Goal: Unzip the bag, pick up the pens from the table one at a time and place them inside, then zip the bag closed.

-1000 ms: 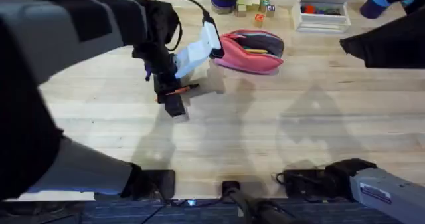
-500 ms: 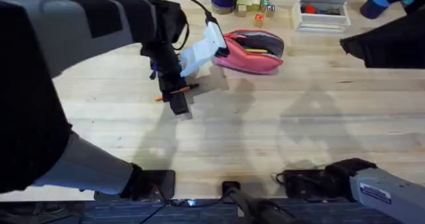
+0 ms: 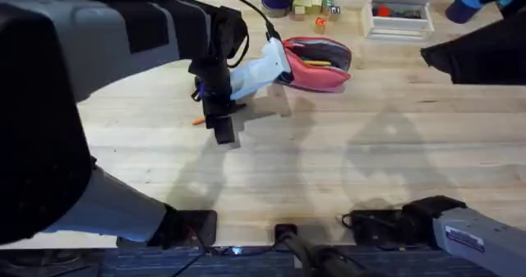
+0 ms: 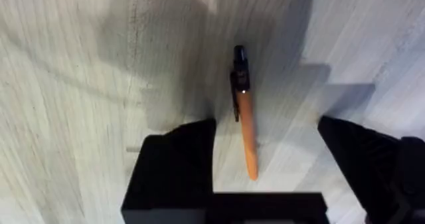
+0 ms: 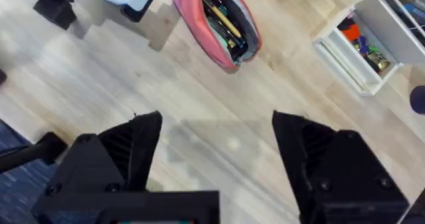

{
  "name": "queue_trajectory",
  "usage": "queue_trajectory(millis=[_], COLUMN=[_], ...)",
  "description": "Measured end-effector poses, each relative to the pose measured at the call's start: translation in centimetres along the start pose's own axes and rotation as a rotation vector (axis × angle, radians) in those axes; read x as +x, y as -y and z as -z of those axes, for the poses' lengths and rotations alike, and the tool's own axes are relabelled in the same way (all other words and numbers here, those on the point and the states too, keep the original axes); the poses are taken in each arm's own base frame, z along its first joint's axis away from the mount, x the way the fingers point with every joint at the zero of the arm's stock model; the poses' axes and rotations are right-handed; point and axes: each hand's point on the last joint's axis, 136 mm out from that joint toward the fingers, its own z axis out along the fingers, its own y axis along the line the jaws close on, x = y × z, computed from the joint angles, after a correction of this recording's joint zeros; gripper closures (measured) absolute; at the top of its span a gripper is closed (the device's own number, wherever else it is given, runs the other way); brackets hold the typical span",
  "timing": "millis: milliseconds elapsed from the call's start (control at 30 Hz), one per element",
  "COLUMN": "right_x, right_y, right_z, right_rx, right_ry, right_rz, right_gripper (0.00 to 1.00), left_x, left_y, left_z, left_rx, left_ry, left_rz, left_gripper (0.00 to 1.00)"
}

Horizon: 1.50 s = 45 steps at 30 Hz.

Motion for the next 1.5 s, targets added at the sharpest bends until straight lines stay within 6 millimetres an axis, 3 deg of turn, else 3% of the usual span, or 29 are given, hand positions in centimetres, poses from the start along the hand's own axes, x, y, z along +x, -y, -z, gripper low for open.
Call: queue_trajectory(millis=[133, 300, 467, 533, 1067, 1500], right_x=[0.0, 0.0, 0.0, 0.0, 0.0, 0.0], right_y=[0.0, 0.0, 0.0, 0.0, 0.0, 0.0], right_z=[0.0, 0.0, 0.0, 0.0, 0.0, 0.0], right_rx=[0.0, 0.0, 0.0, 0.0, 0.0, 0.0], right_ry=[0.0, 0.0, 0.0, 0.0, 0.0, 0.0], right_rz=[0.0, 0.0, 0.0, 0.0, 0.0, 0.0], right_gripper=[0.005, 0.005, 0.005, 0.005, 0.006, 0.006], left_x=[0.0, 0.0, 0.2, 0.2, 0.1, 0.2], left_y=[0.0, -0.6, -0.2, 0.0, -0.1, -0.8], left_z=[0.0, 0.0, 0.0, 0.0, 0.1, 1.5], left_rx=[-0.002, -0.025, -0.007, 0.001, 0.0, 0.012], left_ry=[-0.001, -0.003, -0.006, -0.003, 0.0, 0.03], left_rz=[0.003, 0.008, 0.021, 0.024, 0.036, 0.073], left_gripper=[0.04, 0.406, 0.837, 0.939, 0.961, 0.959])
